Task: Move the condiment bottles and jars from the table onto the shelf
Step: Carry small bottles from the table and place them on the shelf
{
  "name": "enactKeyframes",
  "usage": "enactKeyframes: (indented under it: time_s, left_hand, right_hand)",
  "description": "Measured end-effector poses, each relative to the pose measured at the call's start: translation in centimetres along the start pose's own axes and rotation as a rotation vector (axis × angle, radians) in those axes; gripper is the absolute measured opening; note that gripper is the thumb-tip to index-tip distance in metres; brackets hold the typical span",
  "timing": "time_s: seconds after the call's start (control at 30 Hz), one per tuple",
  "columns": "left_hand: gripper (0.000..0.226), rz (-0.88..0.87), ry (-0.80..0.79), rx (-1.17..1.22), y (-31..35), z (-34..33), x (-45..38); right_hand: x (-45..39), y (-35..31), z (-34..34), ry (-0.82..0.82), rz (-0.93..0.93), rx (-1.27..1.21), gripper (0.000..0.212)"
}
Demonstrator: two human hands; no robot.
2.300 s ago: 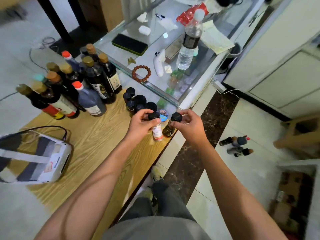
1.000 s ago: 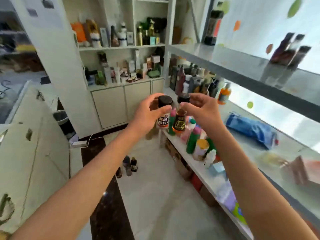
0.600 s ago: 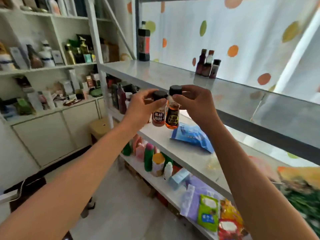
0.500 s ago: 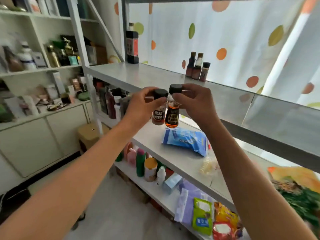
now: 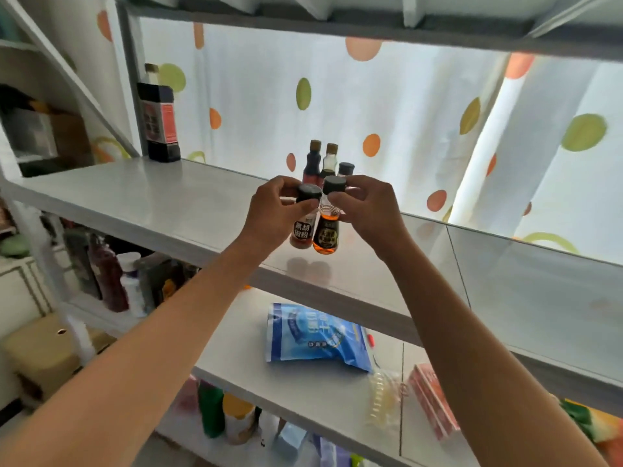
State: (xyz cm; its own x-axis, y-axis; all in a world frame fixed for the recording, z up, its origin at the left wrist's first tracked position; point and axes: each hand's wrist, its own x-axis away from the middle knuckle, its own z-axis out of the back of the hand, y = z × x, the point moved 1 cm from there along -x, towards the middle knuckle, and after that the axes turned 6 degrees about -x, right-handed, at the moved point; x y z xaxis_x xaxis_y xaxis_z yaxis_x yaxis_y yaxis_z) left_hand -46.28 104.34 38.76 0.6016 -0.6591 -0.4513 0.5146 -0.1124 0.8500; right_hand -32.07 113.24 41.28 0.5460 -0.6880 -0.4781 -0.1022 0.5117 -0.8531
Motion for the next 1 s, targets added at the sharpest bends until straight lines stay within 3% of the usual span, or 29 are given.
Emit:
enactKeyframes:
  time_s: [0.27, 0.43, 0.67, 0.77, 0.9, 1.0]
  left_hand:
    - [0.035, -0.045, -0.095, -0.010, -5.8, -2.3, -8.2]
    - [0.035, -0.082, -0.116, 0.035, -7.7, -3.1, -9.7]
    - [0.046, -0.104, -0.149, -0.019, -8.3, -2.9, -9.2]
    - [0.050, -0.101, -0.140, -0.074, -8.2, -2.8, -8.9]
    - [0.047, -0.063, -0.143, -0.192, -8.5, -2.8, -8.7]
    - [0.042, -0.063, -0.136, -0.220, -8.8, -3.1, -9.0]
  right_hand:
    - [-5.8, 3.5, -2.5, 0.102, -0.073, 0.120, 0.022]
    - [-6.9, 5.6, -2.6, 0.156, -0.089, 0.115, 0.013]
    - [-5.7, 6.0, -2.7, 0.045, -0.074, 0.137, 0.010]
    - [-5.1, 6.8, -2.3, 0.006, -0.076, 0.176, 0.023]
    - [-4.9, 8.9, -2.1, -0.005, -0.230, 0.316, 0.039]
    - [-5.1, 9.5, -2.5, -0.004, -0.275, 0.359, 0.027]
